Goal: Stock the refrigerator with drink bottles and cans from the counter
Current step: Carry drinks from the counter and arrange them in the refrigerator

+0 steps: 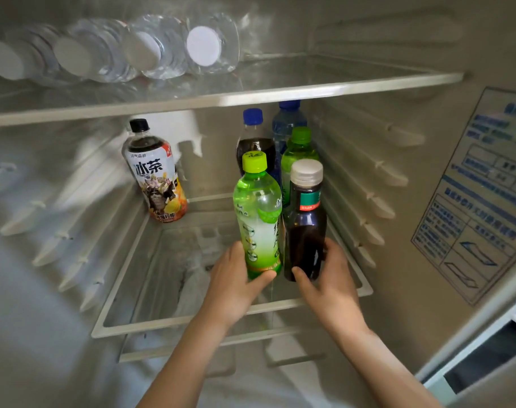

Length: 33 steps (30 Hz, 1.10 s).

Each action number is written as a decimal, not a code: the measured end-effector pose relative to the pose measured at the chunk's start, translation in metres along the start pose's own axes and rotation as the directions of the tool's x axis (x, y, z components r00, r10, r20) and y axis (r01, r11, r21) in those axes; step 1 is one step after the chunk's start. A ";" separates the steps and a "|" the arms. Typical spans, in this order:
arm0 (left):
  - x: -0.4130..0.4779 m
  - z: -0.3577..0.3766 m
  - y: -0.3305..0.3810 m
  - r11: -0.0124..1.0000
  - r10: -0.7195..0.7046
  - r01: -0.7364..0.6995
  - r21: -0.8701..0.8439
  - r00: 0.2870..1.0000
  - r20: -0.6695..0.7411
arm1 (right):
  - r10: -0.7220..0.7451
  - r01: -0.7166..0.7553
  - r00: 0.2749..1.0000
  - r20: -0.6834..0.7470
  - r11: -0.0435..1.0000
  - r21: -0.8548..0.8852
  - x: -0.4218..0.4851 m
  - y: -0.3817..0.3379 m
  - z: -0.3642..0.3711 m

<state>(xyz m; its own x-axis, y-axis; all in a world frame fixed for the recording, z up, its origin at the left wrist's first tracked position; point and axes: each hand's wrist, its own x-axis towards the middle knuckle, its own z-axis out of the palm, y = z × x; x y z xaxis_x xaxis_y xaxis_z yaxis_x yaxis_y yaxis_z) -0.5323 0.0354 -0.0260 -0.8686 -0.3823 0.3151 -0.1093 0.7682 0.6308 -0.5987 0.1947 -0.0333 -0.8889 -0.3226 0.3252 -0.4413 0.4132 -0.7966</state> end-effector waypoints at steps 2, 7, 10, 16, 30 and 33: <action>0.010 0.002 0.000 1.000 -0.024 0.025 -0.014 0.999 0.027 | 0.031 -0.031 0.999 0.014 0.999 -0.010 0.010 0.001 0.001; 0.026 0.009 0.002 0.996 -0.088 0.087 -0.027 0.996 -0.003 | 0.049 -0.049 0.999 0.019 0.999 0.015 0.031 0.005 0.003; 0.033 0.012 0.002 0.995 -0.101 0.101 -0.027 0.995 0.001 | 0.041 -0.041 0.999 0.011 0.999 0.008 0.038 0.007 0.006; 0.041 0.014 0.005 0.993 -0.110 0.110 -0.036 0.994 0.002 | 0.044 -0.044 0.999 -0.015 0.999 0.002 0.045 0.009 0.010; 0.030 0.028 0.011 0.982 -0.173 0.173 -0.072 0.985 0.014 | 0.121 -0.124 0.990 -0.075 0.991 -0.046 0.050 0.010 0.015; -0.009 0.021 0.018 0.999 -0.049 0.048 -0.016 0.997 -0.066 | 0.097 -0.103 0.989 -0.114 0.993 -0.051 0.037 0.006 0.013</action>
<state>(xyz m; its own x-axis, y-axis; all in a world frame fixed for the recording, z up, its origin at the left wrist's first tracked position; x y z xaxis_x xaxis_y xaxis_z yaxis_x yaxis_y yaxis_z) -0.5365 0.0633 -0.0320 -0.8281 -0.4530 0.3301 -0.1432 0.7404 0.6568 -0.6327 0.1744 -0.0321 -0.9356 -0.1816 0.3028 -0.3530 0.4873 -0.7987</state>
